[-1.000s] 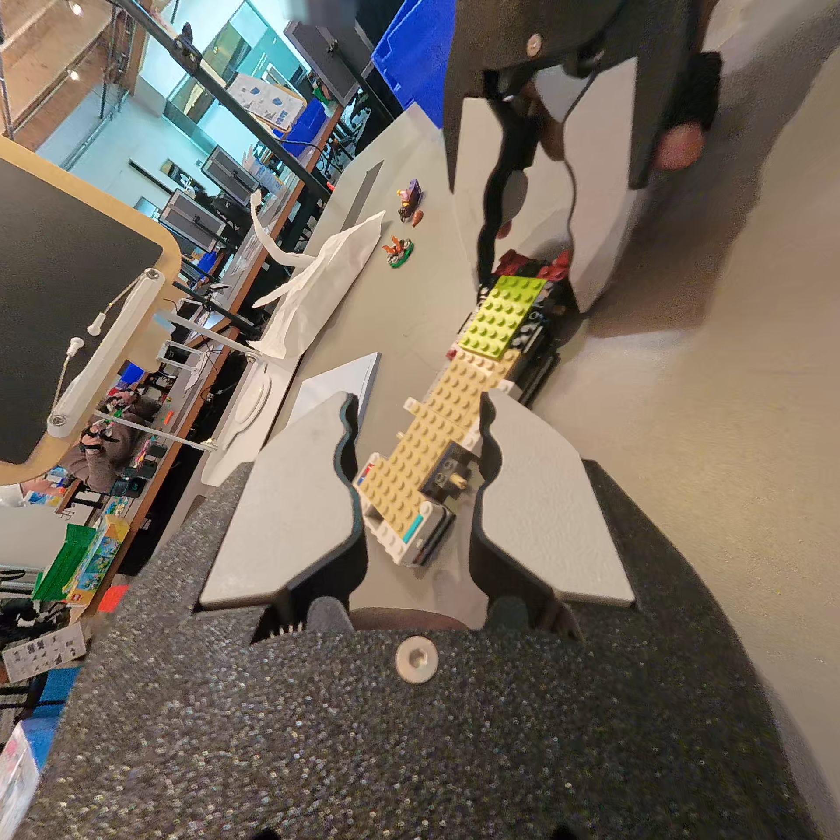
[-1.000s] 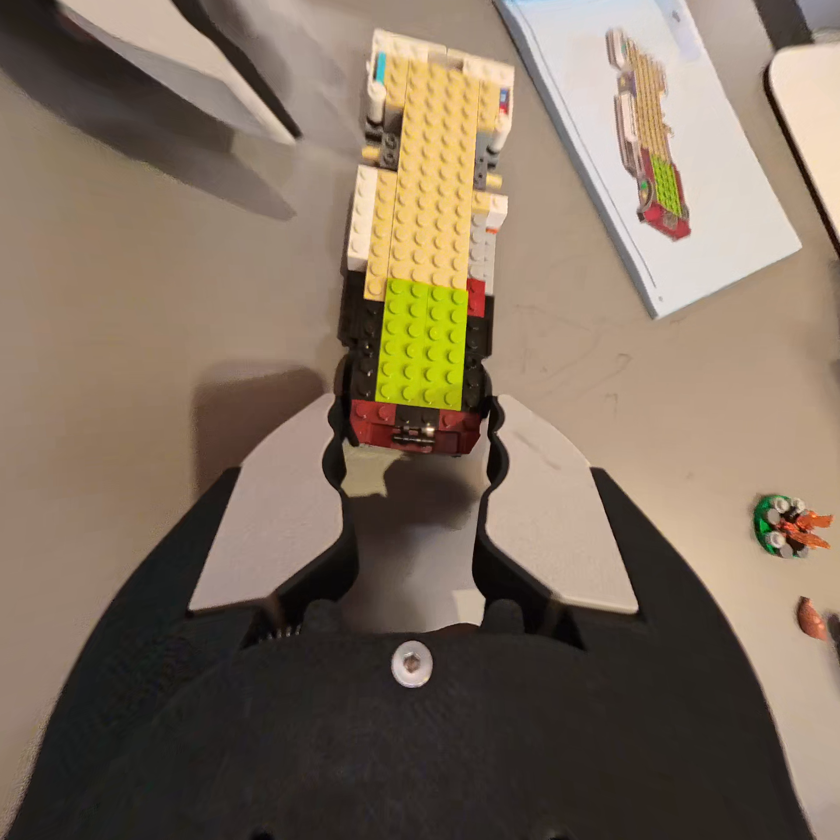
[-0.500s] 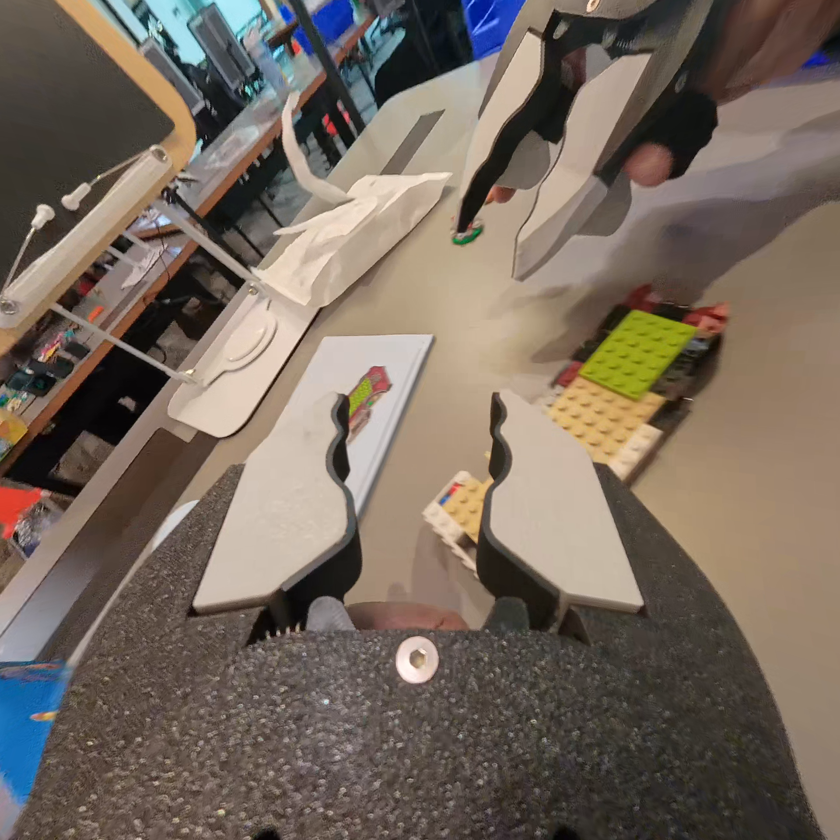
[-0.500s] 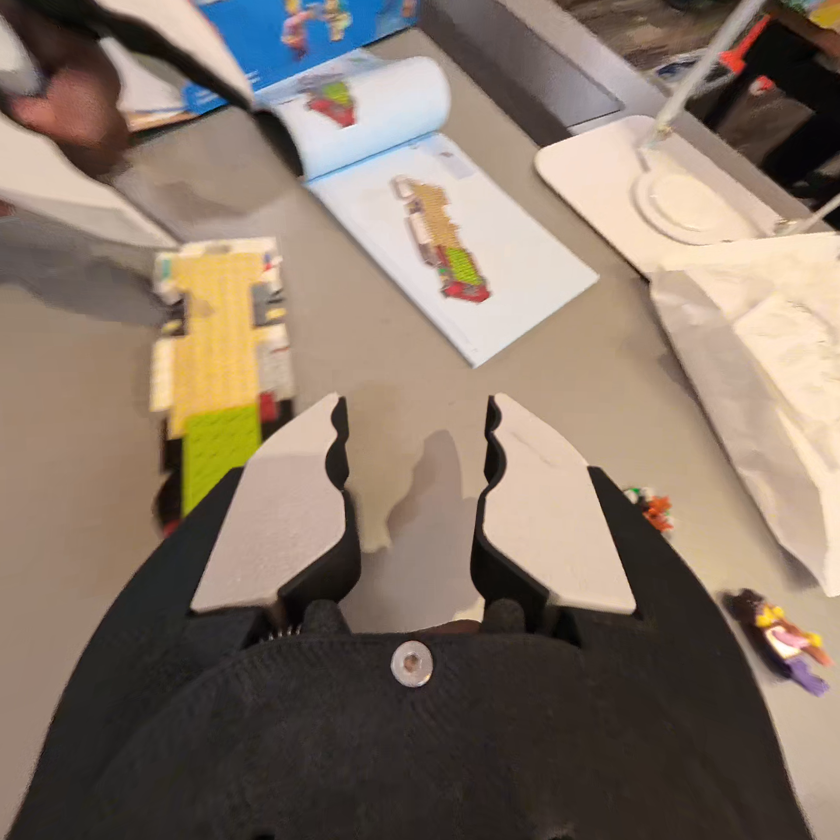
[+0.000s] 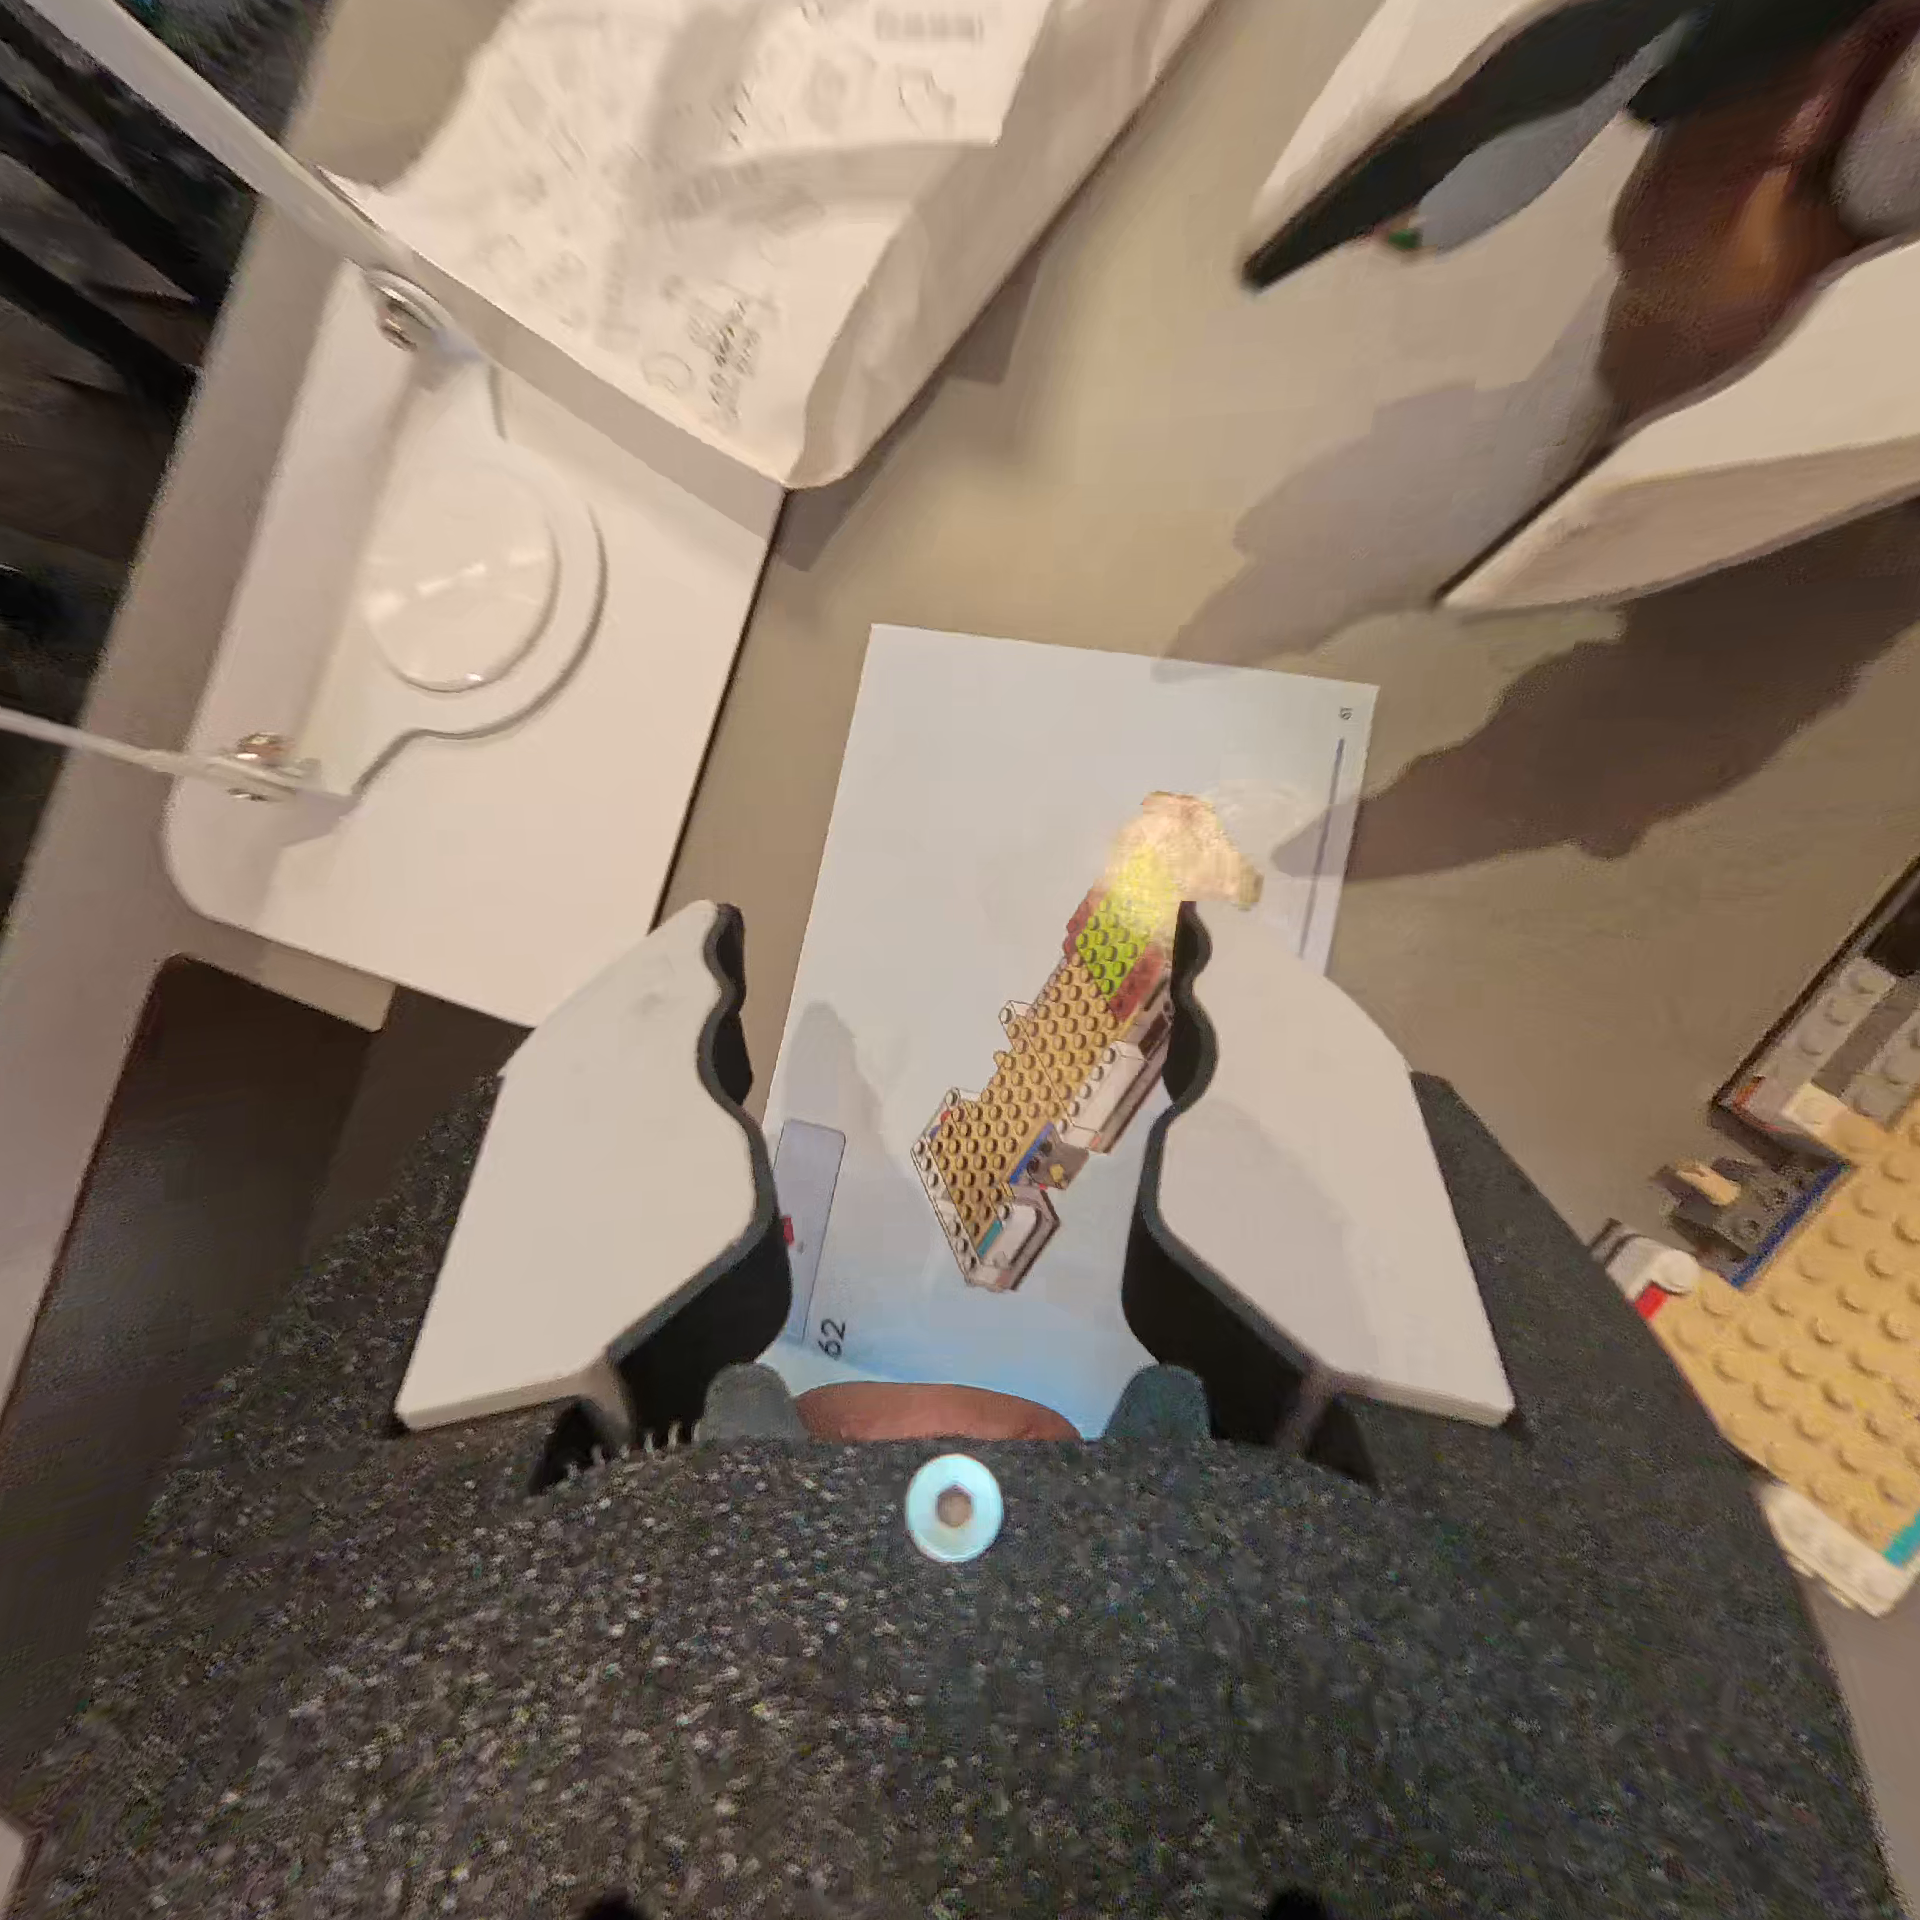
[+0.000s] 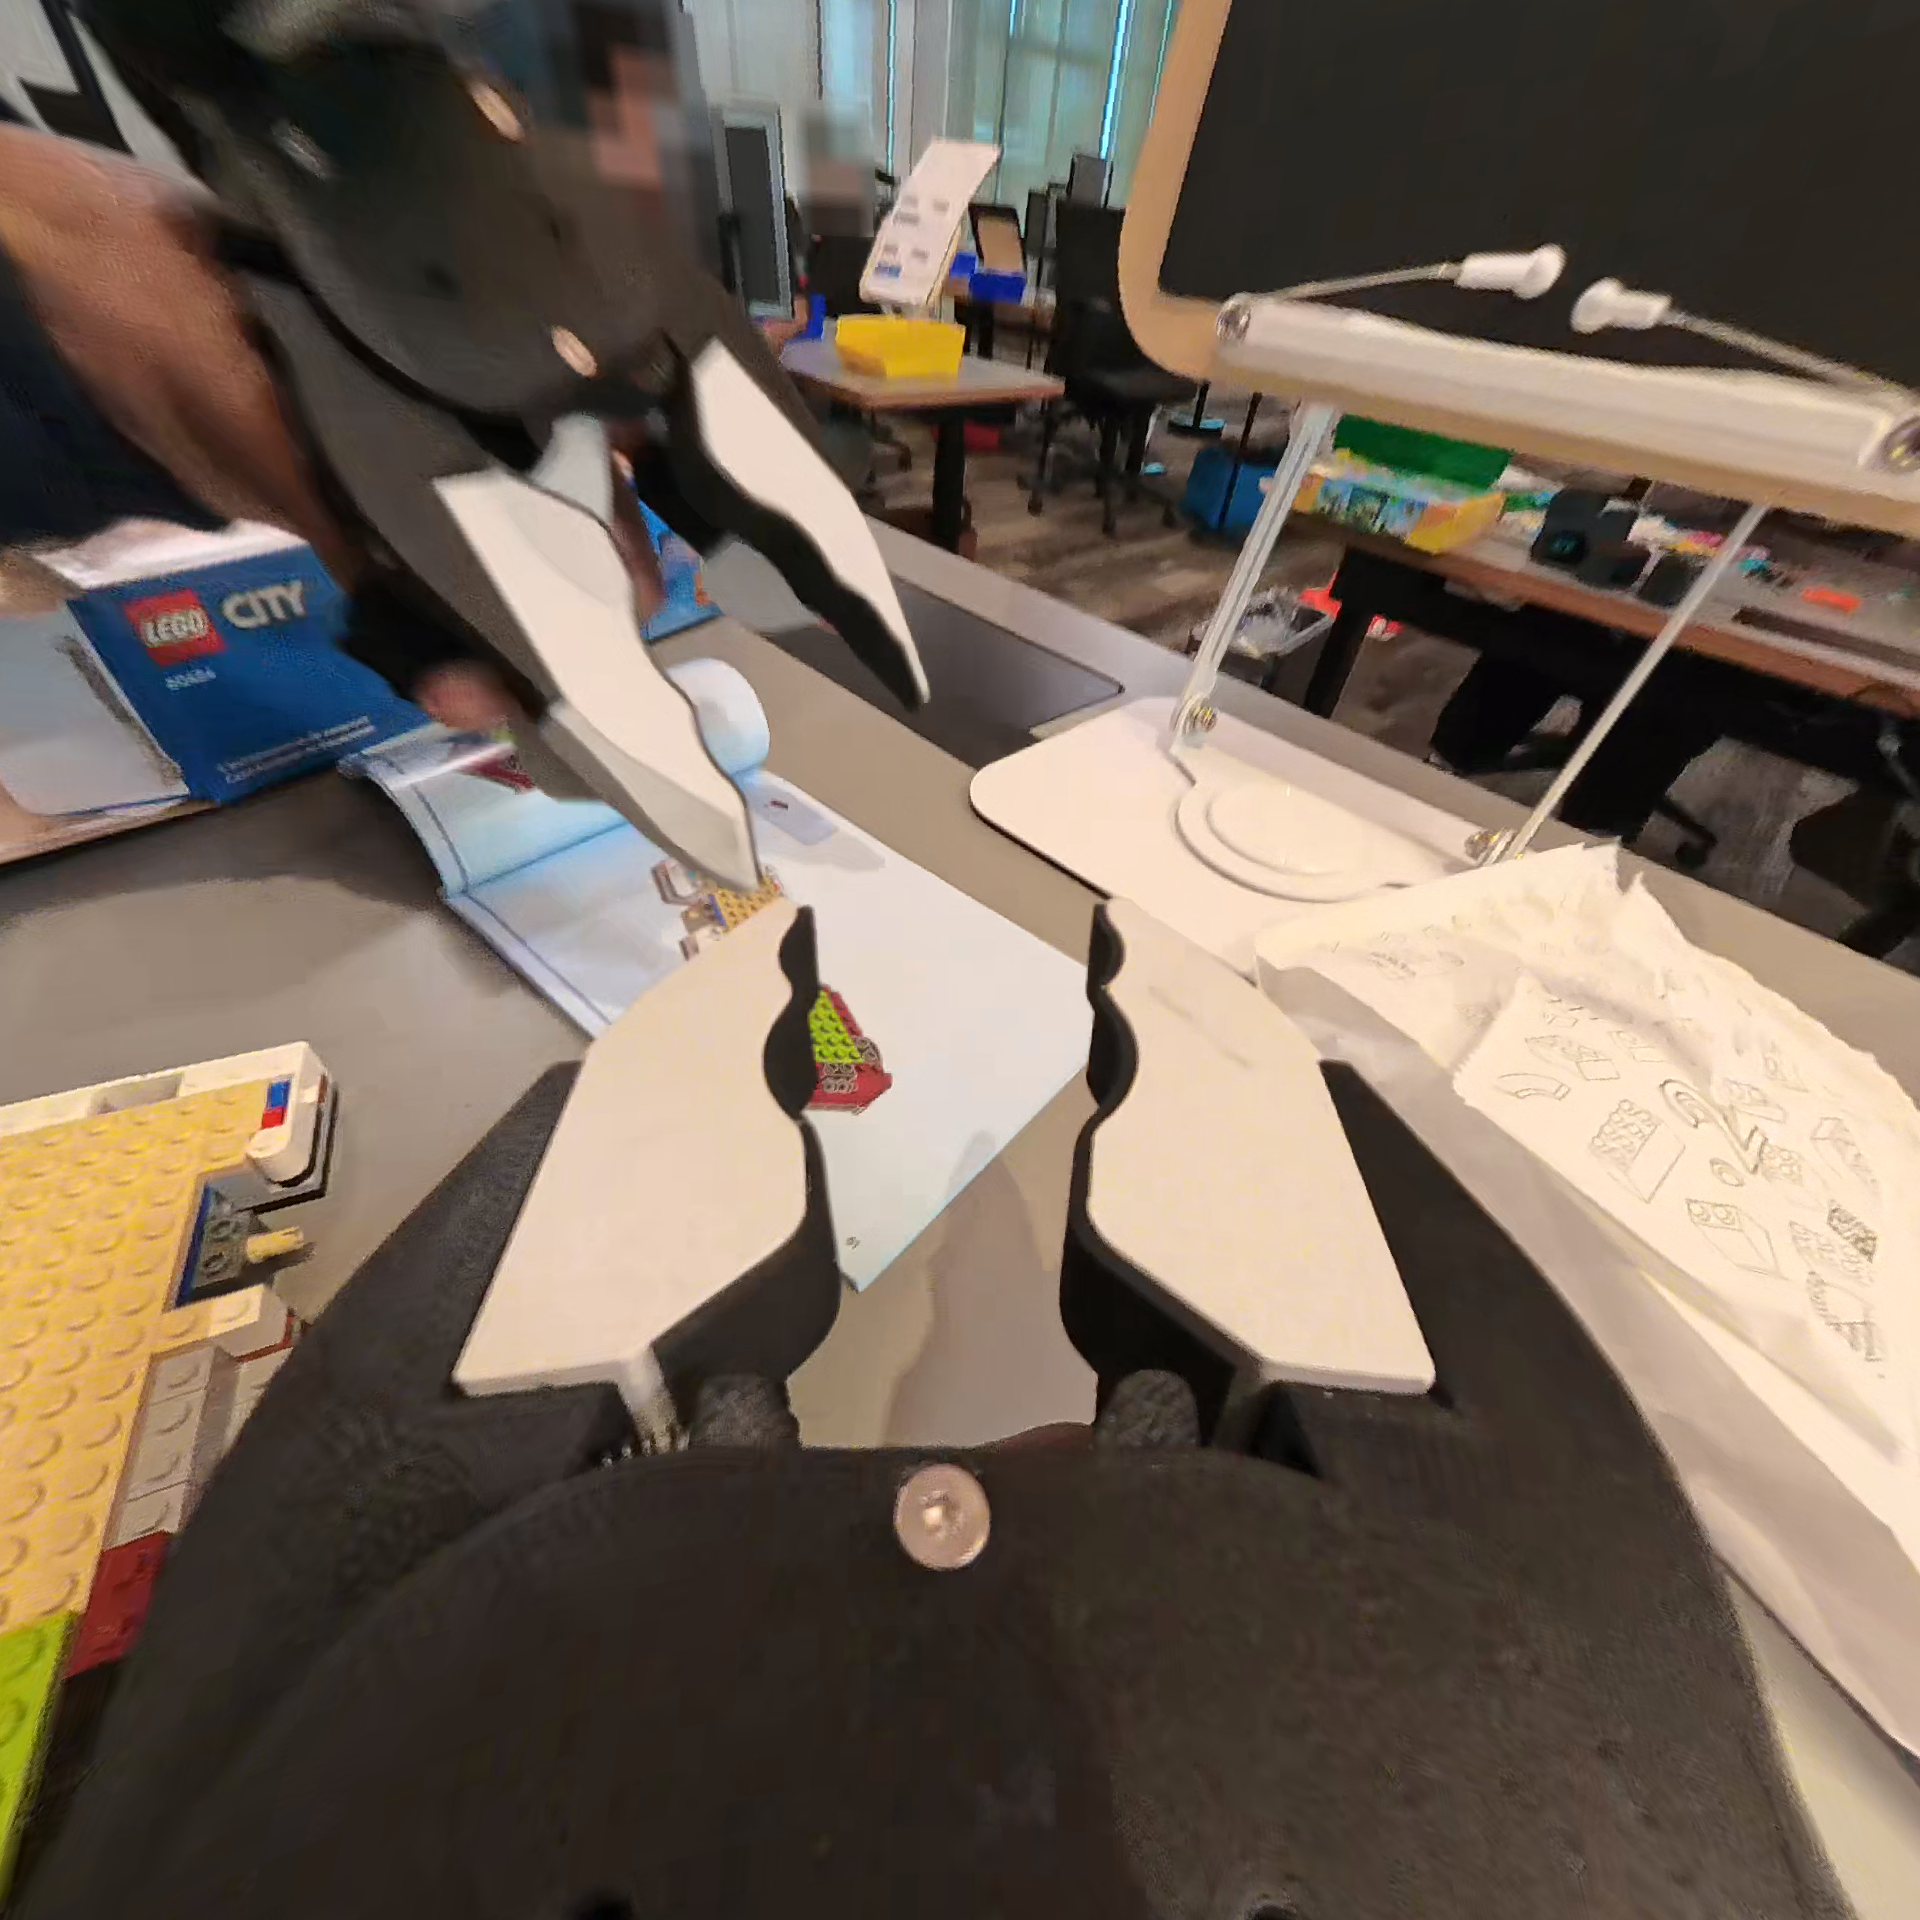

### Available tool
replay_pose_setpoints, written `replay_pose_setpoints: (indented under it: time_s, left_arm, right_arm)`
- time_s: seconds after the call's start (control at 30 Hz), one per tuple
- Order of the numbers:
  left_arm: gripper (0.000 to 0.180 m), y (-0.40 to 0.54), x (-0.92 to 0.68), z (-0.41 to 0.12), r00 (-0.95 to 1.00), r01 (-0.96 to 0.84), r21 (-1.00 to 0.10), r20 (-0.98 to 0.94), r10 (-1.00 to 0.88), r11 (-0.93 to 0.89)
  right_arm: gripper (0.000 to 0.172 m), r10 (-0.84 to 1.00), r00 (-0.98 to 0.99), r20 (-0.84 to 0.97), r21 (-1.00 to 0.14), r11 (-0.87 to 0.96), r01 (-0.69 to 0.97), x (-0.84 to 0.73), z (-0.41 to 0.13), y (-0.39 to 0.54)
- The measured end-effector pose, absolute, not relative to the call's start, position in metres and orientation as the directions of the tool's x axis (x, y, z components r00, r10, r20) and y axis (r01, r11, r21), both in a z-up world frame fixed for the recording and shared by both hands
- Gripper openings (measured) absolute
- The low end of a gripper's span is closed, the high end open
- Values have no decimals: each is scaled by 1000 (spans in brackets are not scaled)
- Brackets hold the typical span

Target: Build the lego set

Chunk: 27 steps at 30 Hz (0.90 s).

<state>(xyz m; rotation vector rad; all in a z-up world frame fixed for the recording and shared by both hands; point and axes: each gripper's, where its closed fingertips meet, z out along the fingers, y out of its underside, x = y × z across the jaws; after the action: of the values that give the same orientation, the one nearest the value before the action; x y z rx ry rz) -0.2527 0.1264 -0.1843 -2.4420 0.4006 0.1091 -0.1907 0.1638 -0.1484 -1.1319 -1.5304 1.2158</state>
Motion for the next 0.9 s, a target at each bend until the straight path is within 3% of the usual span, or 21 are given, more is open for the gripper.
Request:
replay_pose_setpoints:
  time_s: [0.3, 0.9]
  left_arm:
    - [82, 157, -255, -236, 971, -224, -519, -51, -232, -825]
    - [75, 162, -251, -242, 976, -192, -510, -7, -219, -839]
  right_arm:
    - [48, 969, -244, 20, -989, 56, 140, -191, -147, 167]
    - [44, 966, -260, 18, -988, 57, 143, -191, -148, 165]
